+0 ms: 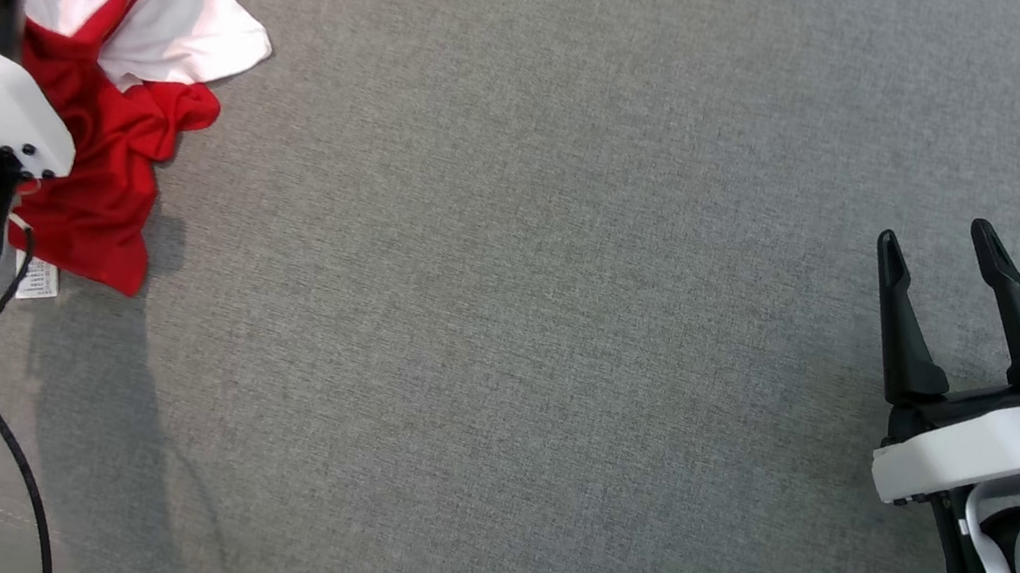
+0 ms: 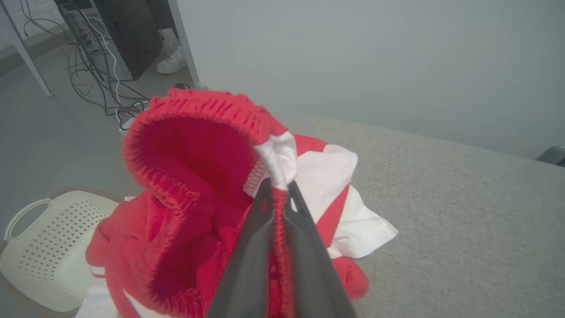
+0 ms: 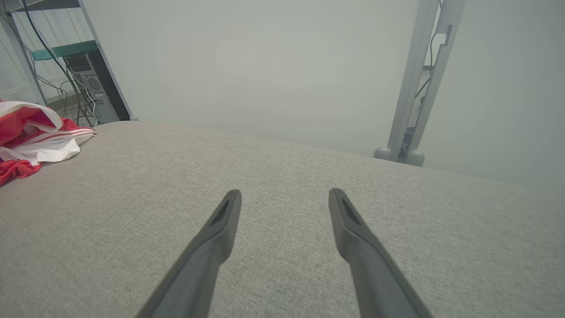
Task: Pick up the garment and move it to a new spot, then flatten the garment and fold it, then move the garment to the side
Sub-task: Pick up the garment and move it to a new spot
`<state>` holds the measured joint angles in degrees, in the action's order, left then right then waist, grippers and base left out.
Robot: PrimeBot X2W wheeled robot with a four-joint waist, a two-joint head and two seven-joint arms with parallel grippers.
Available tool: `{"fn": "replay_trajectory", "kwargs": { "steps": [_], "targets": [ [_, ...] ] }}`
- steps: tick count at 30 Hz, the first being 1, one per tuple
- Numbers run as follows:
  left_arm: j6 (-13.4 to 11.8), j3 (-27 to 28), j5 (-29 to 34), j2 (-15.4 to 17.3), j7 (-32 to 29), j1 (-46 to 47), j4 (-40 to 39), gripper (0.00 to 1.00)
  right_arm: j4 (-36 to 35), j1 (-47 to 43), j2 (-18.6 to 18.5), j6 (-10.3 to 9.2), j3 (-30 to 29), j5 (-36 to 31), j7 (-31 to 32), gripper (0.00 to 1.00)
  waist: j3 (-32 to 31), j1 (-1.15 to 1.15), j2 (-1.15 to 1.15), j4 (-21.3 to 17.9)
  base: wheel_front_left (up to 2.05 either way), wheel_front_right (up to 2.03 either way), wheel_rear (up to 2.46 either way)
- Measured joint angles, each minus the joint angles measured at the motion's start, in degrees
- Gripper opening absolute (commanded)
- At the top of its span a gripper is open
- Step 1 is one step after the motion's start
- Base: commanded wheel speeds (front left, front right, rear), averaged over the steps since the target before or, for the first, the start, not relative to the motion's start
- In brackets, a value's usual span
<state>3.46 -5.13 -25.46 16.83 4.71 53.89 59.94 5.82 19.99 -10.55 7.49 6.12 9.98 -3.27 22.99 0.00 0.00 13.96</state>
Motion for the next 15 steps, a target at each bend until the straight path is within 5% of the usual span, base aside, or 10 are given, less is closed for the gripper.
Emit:
{"fn": "replay_trajectory", "kwargs": {
  "steps": [8, 15],
  "targets": [
    [-2.3, -0.2, 1.6, 1.6, 8.2, -0.4, -5.9, 0.0, 1.2, -1.0, 1.8, 0.0, -0.4, 0.0, -1.4, 1.0, -3.9, 0.0, 0.0, 0.4, 0.0, 0.0, 0.0],
    [-5.9, 0.5, 2.6, 2.0, 9.8, -5.8, -19.8, 0.0, 1.7, -3.1, 3.3, 0.0, -1.3, 0.0, -2.1, 1.0, -8.6, 0.0, 0.0, -0.1, 0.0, 0.0, 0.0]
  ]
}}
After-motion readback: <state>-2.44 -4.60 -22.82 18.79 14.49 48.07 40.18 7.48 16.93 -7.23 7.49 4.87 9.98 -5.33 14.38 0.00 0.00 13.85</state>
